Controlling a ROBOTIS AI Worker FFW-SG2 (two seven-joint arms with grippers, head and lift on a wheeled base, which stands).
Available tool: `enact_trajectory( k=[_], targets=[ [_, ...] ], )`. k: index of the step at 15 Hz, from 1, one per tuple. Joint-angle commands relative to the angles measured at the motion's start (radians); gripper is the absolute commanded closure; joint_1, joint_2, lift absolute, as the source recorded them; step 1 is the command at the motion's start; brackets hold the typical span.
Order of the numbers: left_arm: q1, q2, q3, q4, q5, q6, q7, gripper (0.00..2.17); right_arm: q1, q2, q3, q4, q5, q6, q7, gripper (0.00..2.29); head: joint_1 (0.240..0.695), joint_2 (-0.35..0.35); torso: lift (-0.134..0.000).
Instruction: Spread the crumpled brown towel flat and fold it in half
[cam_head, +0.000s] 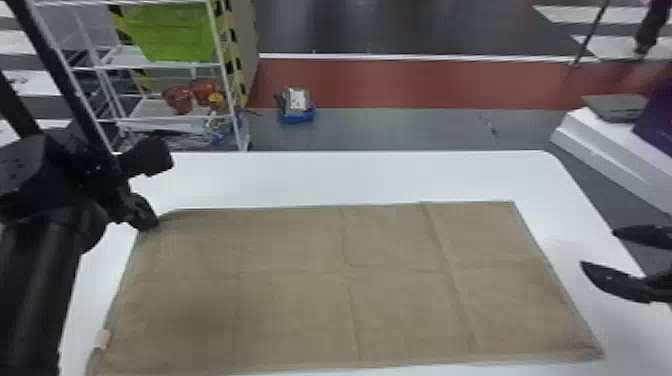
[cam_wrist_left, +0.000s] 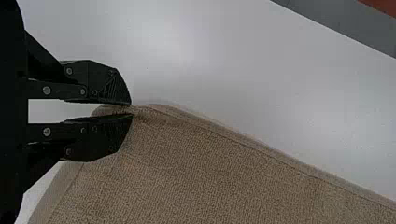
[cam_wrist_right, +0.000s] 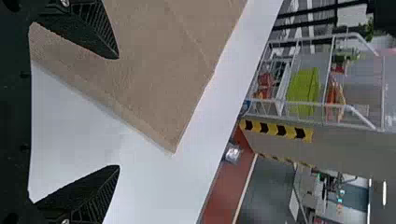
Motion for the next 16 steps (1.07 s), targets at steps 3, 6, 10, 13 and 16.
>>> enact_trajectory(
  k=[3, 6, 10, 13, 16],
  targets=[
    [0.009, 0.0, 0.003, -0.001, 0.0, 0.0, 0.002, 1.0, -0.209, 0.019, 0.073, 0.18, -0.005, 0.127, -0.096, 0.04, 0.695, -0.025, -0.134],
    [0.012, 0.002, 0.005, -0.003, 0.0, 0.0, 0.006, 1.0, -0.321, 0.033, 0.121, 0.329, -0.014, 0.124, -0.161, 0.05, 0.695, -0.015, -0.134],
    [0.017, 0.0, 0.005, -0.001, 0.0, 0.0, 0.006, 1.0, -0.434, 0.058, 0.153, 0.494, -0.026, 0.124, -0.201, 0.11, 0.695, 0.006, -0.134],
    [0.026, 0.0, 0.005, -0.003, -0.001, 0.0, 0.006, 1.0, -0.487, 0.058, 0.187, 0.577, -0.026, 0.118, -0.216, 0.19, 0.695, 0.017, -0.134],
    [0.045, 0.0, 0.006, -0.026, 0.0, 0.0, 0.003, 1.0, -0.493, 0.058, 0.219, 0.617, -0.021, 0.109, -0.253, 0.21, 0.695, 0.025, -0.134]
  ],
)
